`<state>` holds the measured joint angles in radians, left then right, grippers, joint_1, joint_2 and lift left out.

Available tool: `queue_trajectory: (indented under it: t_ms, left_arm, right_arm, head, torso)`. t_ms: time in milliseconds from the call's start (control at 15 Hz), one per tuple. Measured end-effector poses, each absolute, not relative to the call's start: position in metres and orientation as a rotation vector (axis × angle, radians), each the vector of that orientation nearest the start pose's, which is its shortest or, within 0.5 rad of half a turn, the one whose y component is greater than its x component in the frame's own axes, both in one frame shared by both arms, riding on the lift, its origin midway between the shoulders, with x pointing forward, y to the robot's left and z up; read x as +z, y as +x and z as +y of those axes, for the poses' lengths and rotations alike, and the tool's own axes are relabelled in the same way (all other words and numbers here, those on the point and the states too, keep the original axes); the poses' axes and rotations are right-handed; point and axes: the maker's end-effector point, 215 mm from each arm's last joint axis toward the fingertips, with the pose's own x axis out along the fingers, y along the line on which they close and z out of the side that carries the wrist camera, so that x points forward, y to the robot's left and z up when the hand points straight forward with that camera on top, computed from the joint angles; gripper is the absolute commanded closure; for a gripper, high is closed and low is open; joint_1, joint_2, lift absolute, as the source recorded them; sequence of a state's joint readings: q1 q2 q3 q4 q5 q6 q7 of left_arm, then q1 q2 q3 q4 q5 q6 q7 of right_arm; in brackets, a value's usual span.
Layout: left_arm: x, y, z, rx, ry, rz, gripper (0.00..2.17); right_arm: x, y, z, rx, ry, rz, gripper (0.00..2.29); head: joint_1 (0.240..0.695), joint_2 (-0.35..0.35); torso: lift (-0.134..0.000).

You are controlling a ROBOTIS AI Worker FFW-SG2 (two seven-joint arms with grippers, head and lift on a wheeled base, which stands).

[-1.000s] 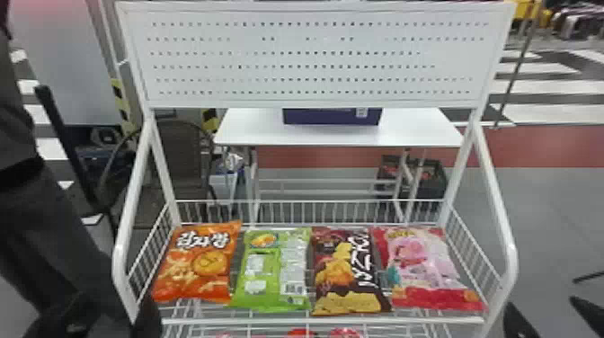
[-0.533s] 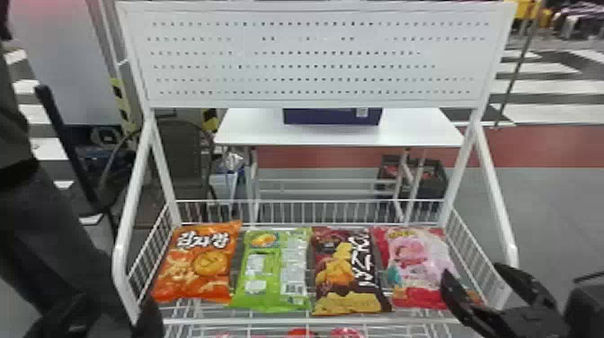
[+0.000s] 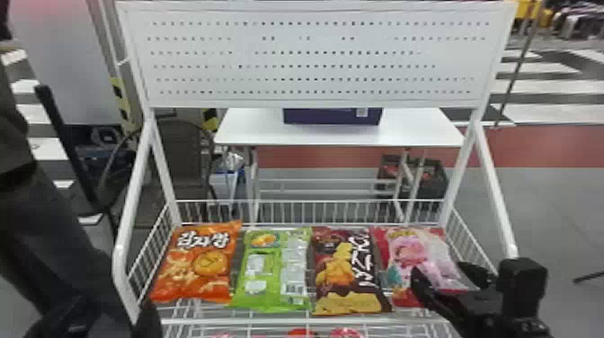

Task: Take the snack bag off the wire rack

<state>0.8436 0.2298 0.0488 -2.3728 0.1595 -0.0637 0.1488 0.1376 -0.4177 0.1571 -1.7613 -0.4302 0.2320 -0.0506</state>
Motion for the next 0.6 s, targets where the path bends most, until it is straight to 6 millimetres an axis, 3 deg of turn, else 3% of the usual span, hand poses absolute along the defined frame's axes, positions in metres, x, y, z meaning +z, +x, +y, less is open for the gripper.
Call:
queue_trajectory:
  t_ms: [133,200,267,333,400,600]
  left_arm:
    - [-0.272,0.362,0.264,0.015,0.028,-0.02,0.19]
    - [-0.272,0.362,0.264,0.014,0.029,-0.02,0.19]
    - [-0.273,0.362,0.264,0.014,0.028,-0.02,0.19]
    - [-0.273,0.362,0.264,0.015,0.027,-0.019,0.19]
    - [-0.274,0.362,0.264,0.015,0.026,-0.019,0.19]
    - [-0.274,0.363,0.265,0.017,0.024,-0.019,0.19]
  right_arm:
    - [-0.415,0.541,-0.254,0.159,0.003,0.285,0.14]
    - [-0.422,0.542,-0.257,0.154,0.002,0.296,0.28]
    - [-0.427,0.542,-0.259,0.154,0.001,0.308,0.83]
    - [-0.431,0.541,-0.259,0.162,0.002,0.32,1.69]
    - [-0.434,0.541,-0.258,0.173,0.005,0.328,2.21]
    - [-0.438,0.538,-0.256,0.179,0.013,0.348,2.24]
  head:
    - [0.499,0.0]
    - [0.499,0.0]
    - [0.499,0.0]
    - [0.499,0.0]
    - [0.499,0.0]
    - [0.499,0.0]
  torso:
    - [0.0]
    - [0.0]
    - [0.0]
    - [0.0]
    - [0.0]
    - [0.0]
